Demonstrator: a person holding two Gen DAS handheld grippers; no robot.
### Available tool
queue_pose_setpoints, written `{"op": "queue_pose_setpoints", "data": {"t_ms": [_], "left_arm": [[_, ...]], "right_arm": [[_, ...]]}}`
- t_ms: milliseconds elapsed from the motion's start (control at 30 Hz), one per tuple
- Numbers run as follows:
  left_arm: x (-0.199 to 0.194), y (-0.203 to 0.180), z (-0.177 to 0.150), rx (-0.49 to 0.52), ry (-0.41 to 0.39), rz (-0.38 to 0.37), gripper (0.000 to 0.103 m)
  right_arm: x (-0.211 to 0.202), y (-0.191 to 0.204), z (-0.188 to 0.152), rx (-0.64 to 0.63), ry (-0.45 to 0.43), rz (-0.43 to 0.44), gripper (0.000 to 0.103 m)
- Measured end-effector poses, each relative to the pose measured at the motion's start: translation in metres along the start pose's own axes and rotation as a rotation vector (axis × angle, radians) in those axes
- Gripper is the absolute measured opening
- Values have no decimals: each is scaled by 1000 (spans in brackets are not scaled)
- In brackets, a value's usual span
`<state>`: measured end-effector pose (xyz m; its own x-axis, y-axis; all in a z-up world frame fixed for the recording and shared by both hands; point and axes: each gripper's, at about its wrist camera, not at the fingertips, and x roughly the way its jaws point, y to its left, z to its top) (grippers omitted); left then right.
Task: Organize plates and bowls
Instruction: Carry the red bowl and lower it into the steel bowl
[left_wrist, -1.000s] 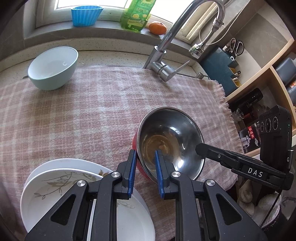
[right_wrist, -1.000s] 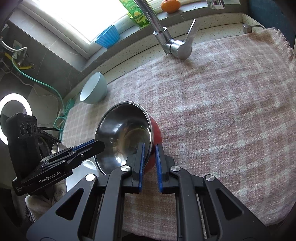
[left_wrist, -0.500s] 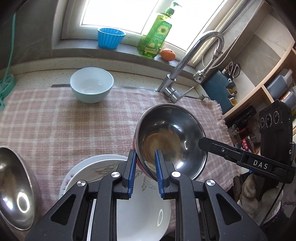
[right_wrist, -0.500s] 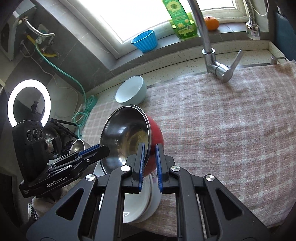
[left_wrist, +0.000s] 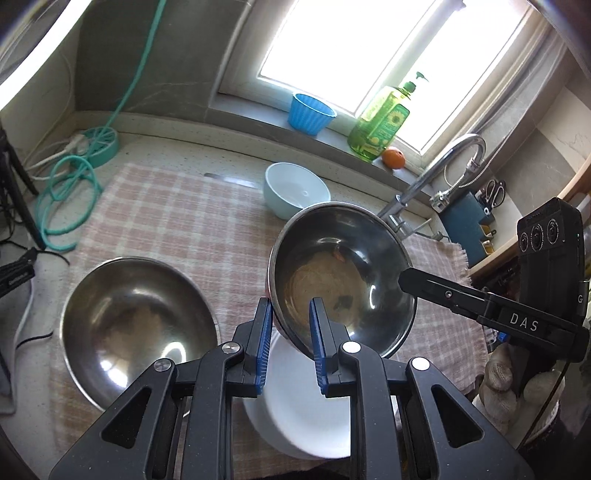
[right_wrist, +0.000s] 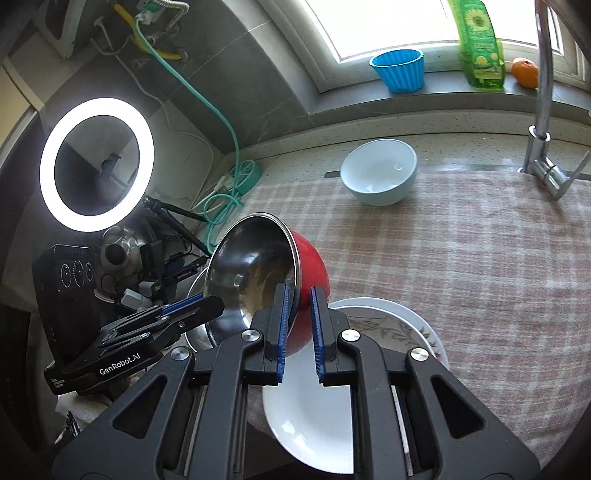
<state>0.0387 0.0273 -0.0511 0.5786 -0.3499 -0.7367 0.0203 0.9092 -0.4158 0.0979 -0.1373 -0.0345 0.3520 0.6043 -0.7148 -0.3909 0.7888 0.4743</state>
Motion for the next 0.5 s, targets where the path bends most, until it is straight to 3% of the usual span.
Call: {"op": "queue_pose_setpoints", "data": {"t_ms": [500], "left_arm": [[-36,91,-21,-140,-26,138,18]], "right_arm": [[93,86,-5,-155,138,44,12]]}}
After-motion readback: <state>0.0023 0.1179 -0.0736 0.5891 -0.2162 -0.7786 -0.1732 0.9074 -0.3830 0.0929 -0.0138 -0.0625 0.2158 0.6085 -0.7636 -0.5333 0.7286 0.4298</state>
